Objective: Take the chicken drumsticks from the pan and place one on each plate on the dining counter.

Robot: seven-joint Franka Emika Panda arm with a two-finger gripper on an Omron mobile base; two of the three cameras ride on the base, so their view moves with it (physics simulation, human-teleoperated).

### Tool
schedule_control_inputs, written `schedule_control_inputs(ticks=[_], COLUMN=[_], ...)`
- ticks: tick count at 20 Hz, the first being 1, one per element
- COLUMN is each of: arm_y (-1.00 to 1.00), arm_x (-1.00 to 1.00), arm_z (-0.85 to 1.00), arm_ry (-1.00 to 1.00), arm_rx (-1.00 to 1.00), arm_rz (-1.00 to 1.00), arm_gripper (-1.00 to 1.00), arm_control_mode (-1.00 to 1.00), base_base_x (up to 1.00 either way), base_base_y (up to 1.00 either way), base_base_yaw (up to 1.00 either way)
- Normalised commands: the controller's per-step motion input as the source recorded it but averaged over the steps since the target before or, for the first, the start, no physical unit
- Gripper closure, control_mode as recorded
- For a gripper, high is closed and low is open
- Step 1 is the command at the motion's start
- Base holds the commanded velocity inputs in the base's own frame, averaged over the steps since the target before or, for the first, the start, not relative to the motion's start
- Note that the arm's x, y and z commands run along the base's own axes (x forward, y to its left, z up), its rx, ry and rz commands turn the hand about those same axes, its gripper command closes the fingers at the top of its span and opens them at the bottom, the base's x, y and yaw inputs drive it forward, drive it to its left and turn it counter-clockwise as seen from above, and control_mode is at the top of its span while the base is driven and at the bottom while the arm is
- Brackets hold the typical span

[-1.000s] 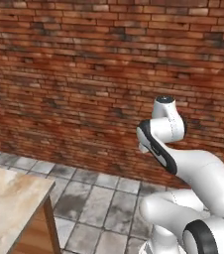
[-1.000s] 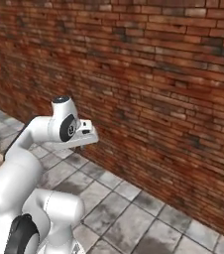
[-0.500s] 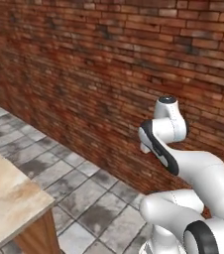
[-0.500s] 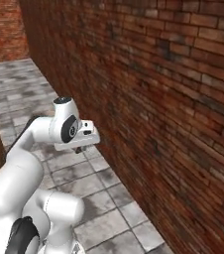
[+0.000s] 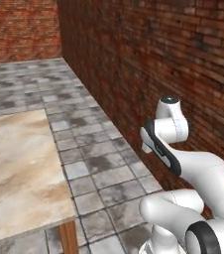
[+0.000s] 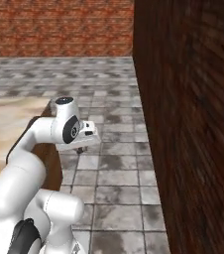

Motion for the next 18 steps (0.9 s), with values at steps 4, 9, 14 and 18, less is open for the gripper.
schedule_control_inputs(ticks=[4,9,14,18], arm_y=[0.0,0.0,0.0,0.0], arm_x=[0.0,0.0,0.0,0.0], arm_z=[0.0,0.0,0.0,0.0], arm_ry=[0.0,0.0,0.0,0.0], arm_rx=[0.0,0.0,0.0,0.0], arm_rz=[0.0,0.0,0.0,0.0], arm_gripper=[1.0,1.0,1.0,1.0], arm_control_mode=[1.0,1.0,1.0,1.0], base_base_x=[0.96,0.86,0.49,0.25], base_base_y=[-0.18,-0.38,-0.85,-1.0], base_base_yaw=[0.8,0.73,0.5,0.23])
